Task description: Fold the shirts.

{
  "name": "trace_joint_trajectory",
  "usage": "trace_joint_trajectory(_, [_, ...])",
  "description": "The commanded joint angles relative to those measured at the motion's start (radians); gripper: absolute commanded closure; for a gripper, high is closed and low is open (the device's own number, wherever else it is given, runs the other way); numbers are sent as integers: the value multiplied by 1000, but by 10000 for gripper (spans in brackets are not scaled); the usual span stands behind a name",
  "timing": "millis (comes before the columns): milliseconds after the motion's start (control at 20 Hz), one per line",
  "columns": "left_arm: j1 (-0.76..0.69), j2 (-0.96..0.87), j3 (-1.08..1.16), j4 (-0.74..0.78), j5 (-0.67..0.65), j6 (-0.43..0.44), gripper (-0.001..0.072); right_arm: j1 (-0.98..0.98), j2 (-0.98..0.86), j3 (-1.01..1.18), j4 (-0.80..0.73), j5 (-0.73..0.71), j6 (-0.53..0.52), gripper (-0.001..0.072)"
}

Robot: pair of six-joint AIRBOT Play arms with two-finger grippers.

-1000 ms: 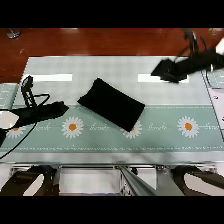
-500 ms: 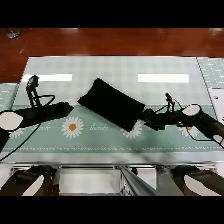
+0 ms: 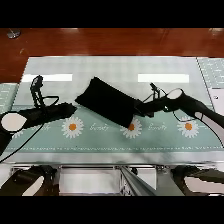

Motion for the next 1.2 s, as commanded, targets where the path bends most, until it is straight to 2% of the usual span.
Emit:
trace_joint_trajectory(0, [-3,-16,0,0,5,0,689,37,-56,276,-90,112,-14,684])
trace_joint_trajectory(250, [-3,-59,0,0,5,0,689,5,-60,787,-332,349,129,684])
trace_joint_trajectory(500, [-3,-74,0,0,5,0,689,-131,-58,1091,-451,577,203,684])
trace_joint_trajectory(850, [-2,-73,0,2,5,4,689,-496,30,1149,-474,806,276,683])
trace_joint_trajectory(1050, [-2,-73,0,3,5,27,689,-678,97,1141,-603,942,286,685])
trace_joint_trajectory(1150, [-2,-73,2,0,5,26,689,-762,185,1063,-649,940,299,685])
